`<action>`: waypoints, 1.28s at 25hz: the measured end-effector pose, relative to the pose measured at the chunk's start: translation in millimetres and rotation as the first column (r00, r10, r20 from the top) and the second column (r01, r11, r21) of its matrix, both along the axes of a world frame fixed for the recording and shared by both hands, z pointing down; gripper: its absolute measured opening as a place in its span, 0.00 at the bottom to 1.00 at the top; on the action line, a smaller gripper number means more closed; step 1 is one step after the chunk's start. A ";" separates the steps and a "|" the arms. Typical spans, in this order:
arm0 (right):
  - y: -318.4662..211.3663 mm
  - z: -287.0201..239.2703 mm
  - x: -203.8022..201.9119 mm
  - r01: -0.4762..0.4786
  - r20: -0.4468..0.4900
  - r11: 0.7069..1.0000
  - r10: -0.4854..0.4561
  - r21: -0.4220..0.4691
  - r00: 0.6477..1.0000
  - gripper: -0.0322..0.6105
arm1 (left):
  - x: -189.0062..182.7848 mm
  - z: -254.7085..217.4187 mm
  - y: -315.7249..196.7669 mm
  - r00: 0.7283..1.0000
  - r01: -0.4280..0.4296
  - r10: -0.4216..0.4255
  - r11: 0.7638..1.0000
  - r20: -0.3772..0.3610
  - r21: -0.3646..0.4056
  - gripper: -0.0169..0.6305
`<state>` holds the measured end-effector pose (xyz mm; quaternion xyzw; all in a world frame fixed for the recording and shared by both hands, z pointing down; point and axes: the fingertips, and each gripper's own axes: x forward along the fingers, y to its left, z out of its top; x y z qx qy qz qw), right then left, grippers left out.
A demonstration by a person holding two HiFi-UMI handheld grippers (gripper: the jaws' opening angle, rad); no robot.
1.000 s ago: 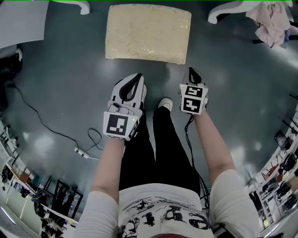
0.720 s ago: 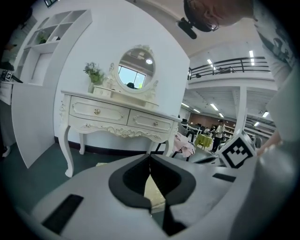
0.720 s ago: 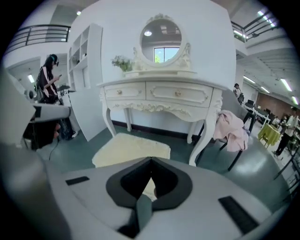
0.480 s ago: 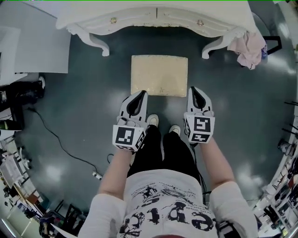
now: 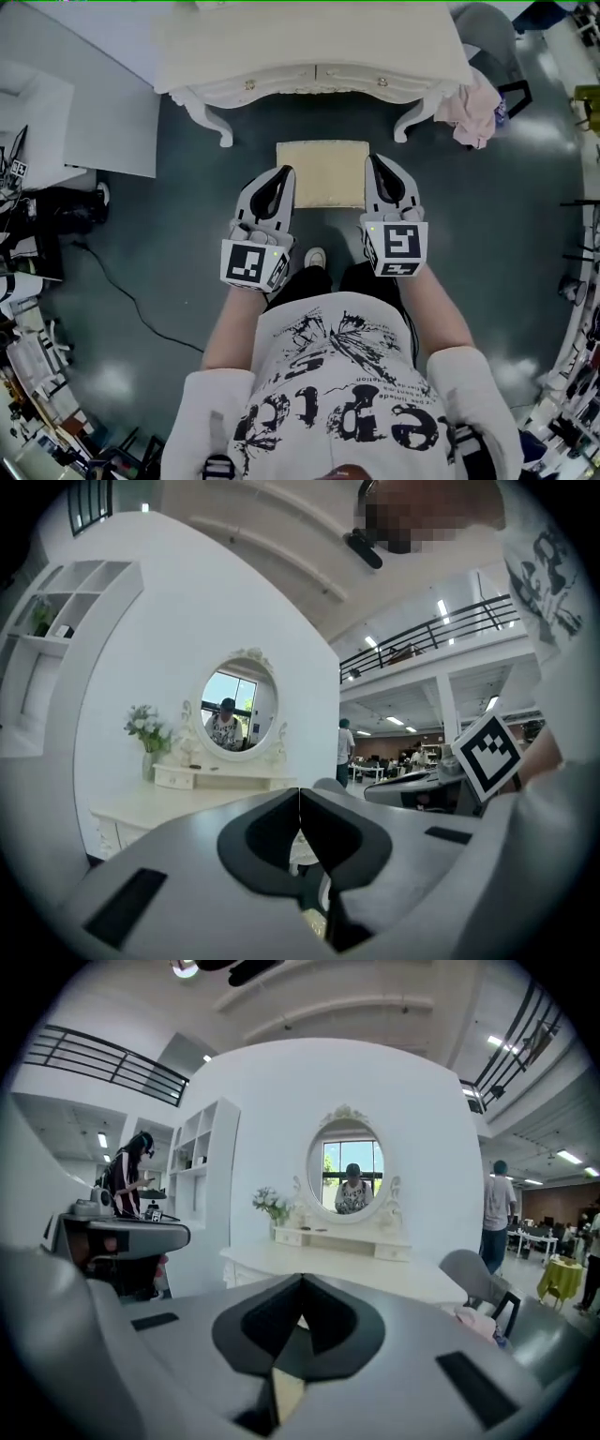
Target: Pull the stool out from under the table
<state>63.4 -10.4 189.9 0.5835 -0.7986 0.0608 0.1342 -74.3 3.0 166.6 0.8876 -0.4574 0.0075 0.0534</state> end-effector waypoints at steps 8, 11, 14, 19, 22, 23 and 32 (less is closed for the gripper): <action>30.4 -64.3 -5.3 -0.005 0.051 0.996 0.001 0.093 0.999 0.07 | -12.3 -56.0 19.1 0.999 -0.028 0.027 0.998 0.020 0.061 0.06; 39.3 -71.6 -6.3 0.003 0.070 0.995 -0.010 0.103 0.998 0.07 | -17.2 -72.6 20.1 0.999 -0.027 0.025 0.996 0.026 0.086 0.06; 42.0 -77.9 -2.2 -0.002 0.071 0.993 -0.006 0.119 0.997 0.07 | -17.1 -85.5 19.2 0.999 -0.032 0.028 0.994 0.037 0.108 0.06; 42.9 -82.6 4.1 -0.031 0.092 0.992 0.019 0.123 0.996 0.07 | -18.4 -95.8 22.5 0.999 -0.039 0.038 0.992 0.014 0.121 0.06; 45.1 -83.6 1.3 -0.026 0.090 0.992 0.015 0.126 0.996 0.07 | -20.6 -95.8 24.6 0.999 -0.033 0.032 0.992 0.011 0.126 0.06; 46.0 -83.6 -0.1 -0.022 0.090 0.992 0.011 0.127 0.996 0.07 | -21.4 -95.2 25.1 1.000 -0.030 0.028 0.992 0.012 0.126 0.06; 46.0 -92.5 -6.6 0.000 0.094 0.990 -0.013 0.142 0.996 0.07 | -14.4 -91.6 27.7 0.999 -0.040 0.035 0.992 0.040 0.116 0.06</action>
